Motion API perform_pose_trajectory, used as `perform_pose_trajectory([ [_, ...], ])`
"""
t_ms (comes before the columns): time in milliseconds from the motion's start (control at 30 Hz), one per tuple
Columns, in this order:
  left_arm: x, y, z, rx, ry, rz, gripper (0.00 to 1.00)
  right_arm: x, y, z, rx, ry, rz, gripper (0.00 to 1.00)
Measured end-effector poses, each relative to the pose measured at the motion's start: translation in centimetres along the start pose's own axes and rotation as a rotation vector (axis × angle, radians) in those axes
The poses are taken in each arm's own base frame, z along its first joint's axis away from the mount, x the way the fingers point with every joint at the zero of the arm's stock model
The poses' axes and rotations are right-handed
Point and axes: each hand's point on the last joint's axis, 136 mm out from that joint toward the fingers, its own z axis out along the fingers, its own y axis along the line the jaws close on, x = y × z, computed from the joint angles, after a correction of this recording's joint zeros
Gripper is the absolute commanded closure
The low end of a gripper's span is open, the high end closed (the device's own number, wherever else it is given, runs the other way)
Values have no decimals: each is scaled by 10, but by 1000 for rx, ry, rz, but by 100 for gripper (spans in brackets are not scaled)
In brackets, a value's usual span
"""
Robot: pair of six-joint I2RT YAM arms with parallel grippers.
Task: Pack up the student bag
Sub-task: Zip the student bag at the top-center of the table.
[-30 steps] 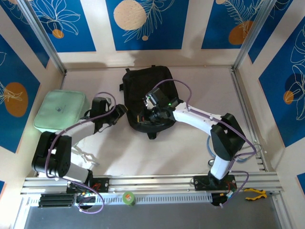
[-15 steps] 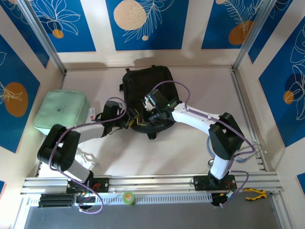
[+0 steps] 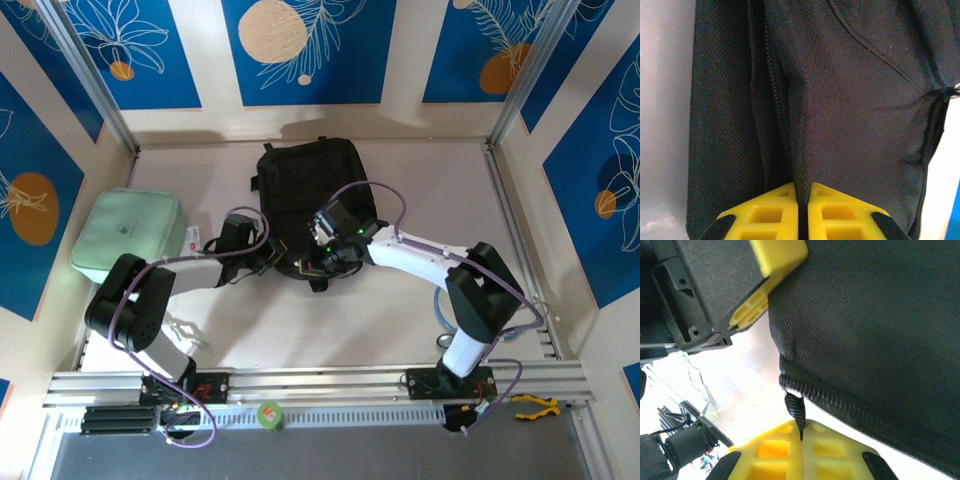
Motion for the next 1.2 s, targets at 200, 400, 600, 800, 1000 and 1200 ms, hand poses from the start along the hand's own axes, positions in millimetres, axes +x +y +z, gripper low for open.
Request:
perform_pose_trajectory([
  [200, 1, 6, 3, -16, 4, 21, 97, 6, -14, -9, 34, -28, 21, 100],
  [400, 0, 8, 4, -20, 6, 36, 98, 11, -42, -14, 93, -33, 90, 100],
  [600, 1, 7, 6, -14, 19, 50, 100, 9, -77, -39, 129, -99, 178, 100],
  [800, 3, 7, 16, -13, 53, 67, 100, 1, -113, -66, 172, -165, 235, 100],
  [1000, -10, -4, 21, -42, 53, 129, 100, 7, -101, -63, 132, -134, 118, 100],
  [1200, -48, -8, 9, -108, -10, 198, 88, 13, -66, -46, 54, -106, -12, 100],
])
